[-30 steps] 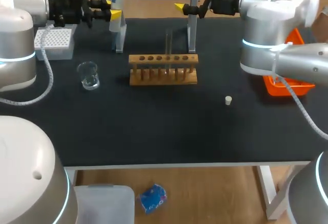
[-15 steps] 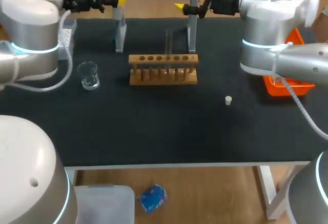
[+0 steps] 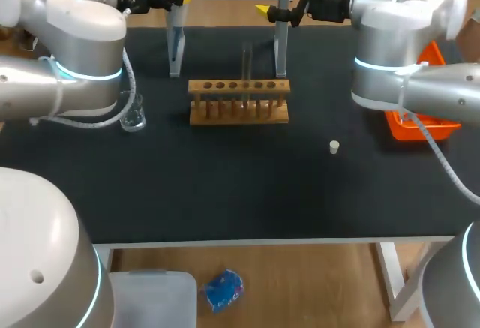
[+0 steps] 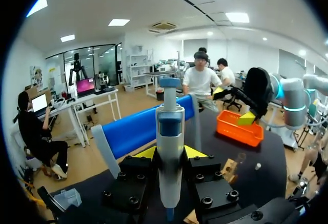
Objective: Invert the test tube, pick up the pipette, mount the tip to pipette, aspirate from beaker and dispense into the tube, eject the tip, return the pipette, and cap with the stopper.
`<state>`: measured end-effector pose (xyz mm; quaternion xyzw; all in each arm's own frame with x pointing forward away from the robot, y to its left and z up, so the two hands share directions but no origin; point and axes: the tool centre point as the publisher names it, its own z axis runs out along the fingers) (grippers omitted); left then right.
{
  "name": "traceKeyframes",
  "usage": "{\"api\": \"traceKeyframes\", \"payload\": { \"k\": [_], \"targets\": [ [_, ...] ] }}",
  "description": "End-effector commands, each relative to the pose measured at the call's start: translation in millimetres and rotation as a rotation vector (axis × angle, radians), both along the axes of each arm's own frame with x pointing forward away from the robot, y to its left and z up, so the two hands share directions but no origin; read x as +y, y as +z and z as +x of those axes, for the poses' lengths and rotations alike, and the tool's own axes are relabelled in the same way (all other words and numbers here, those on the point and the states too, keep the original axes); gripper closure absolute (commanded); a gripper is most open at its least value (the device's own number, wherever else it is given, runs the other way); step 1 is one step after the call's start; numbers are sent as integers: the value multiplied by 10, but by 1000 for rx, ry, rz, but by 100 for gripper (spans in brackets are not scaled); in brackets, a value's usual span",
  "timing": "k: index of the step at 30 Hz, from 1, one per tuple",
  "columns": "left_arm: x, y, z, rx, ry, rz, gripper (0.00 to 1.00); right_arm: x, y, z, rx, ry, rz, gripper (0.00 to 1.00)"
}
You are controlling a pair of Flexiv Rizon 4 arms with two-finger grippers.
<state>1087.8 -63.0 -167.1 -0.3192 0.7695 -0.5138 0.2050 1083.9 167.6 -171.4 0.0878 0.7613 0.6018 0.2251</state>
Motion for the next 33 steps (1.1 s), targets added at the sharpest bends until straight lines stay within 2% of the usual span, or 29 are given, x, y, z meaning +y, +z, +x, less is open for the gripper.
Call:
{"api": "traceKeyframes", "payload": {
  "k": [1, 5, 12, 23, 33],
  "targets": [
    [-114, -74, 186, 12, 50, 11, 100, -3, 1, -2, 0, 0, -1, 0],
    [-121, -99, 330, 27, 92, 13, 100, -3, 1, -2, 0, 0, -1, 0],
    [-107, -116, 495, 77, 181, 64, 100, -3, 1, -2, 0, 0, -1, 0],
    [-4, -123, 617, 105, 263, 72, 100, -3, 1, -2, 0, 0, -1, 0],
    [-12, -103, 754, 150, 317, 117, 100, -3, 1, -2, 0, 0, -1, 0]
  ]
}}
